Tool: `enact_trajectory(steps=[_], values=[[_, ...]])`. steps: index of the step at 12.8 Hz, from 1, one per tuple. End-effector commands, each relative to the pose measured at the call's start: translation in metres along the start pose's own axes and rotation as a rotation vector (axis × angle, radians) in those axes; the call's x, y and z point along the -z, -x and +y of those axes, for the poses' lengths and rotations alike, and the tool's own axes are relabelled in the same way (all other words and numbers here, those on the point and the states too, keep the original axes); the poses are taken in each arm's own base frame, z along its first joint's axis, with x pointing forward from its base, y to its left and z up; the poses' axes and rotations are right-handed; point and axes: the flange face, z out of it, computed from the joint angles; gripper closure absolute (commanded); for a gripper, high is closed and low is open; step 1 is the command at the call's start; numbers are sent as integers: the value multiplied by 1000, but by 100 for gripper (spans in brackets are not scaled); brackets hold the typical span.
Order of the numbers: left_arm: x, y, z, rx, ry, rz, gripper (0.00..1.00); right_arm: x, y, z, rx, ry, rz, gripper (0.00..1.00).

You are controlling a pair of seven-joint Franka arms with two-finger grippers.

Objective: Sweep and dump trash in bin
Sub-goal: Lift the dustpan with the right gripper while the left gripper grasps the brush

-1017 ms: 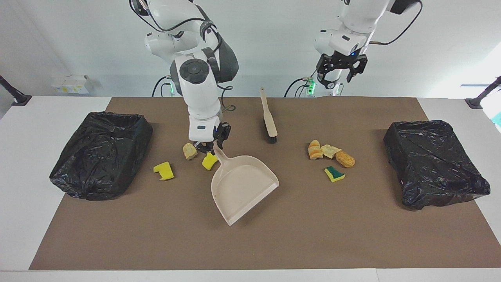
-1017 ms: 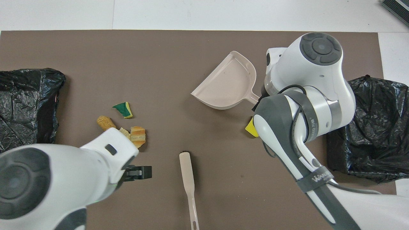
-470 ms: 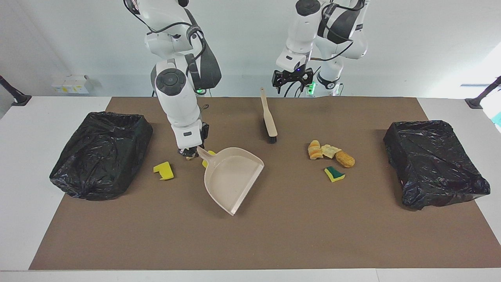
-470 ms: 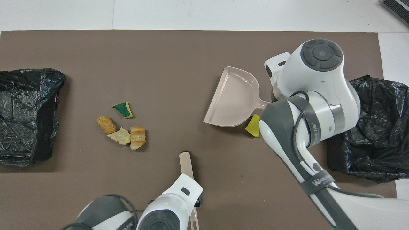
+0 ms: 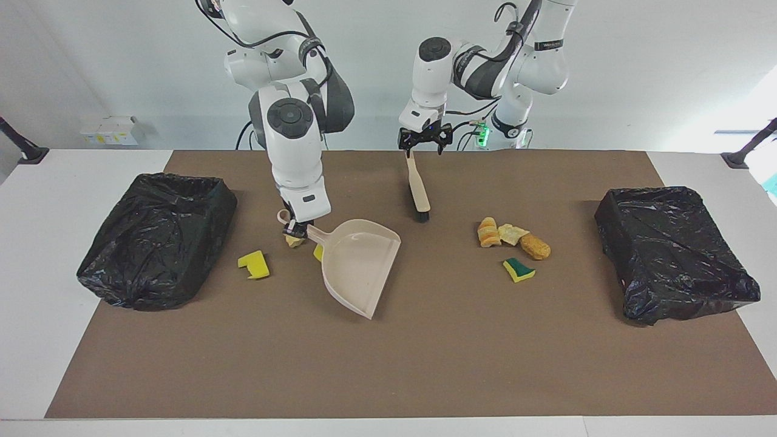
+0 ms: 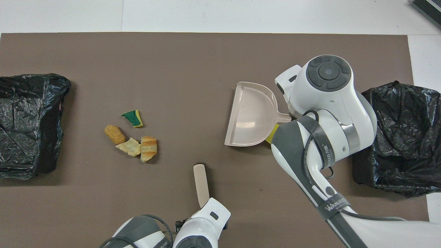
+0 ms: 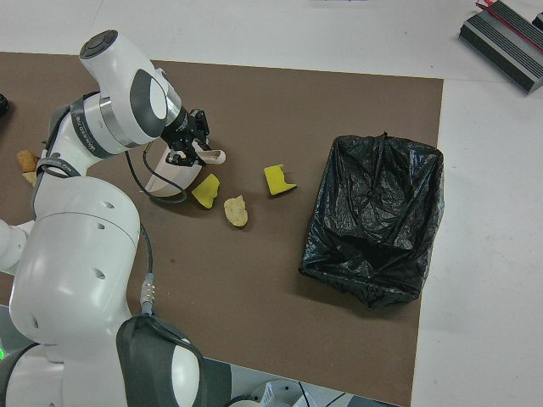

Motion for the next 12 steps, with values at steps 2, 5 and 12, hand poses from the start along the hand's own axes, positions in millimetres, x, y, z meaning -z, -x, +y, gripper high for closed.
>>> enact_trajectory(steps=[2, 5, 12], values=[[-9, 19, 0, -20, 2, -8, 0, -1, 13, -12, 47, 26, -3, 100], [-10, 24, 3, 11, 30, -58, 63, 1, 11, -13, 55, 30, -3, 100], [2, 20, -5, -68, -19, -123, 100, -1, 6, -14, 162, 40, 12, 100]])
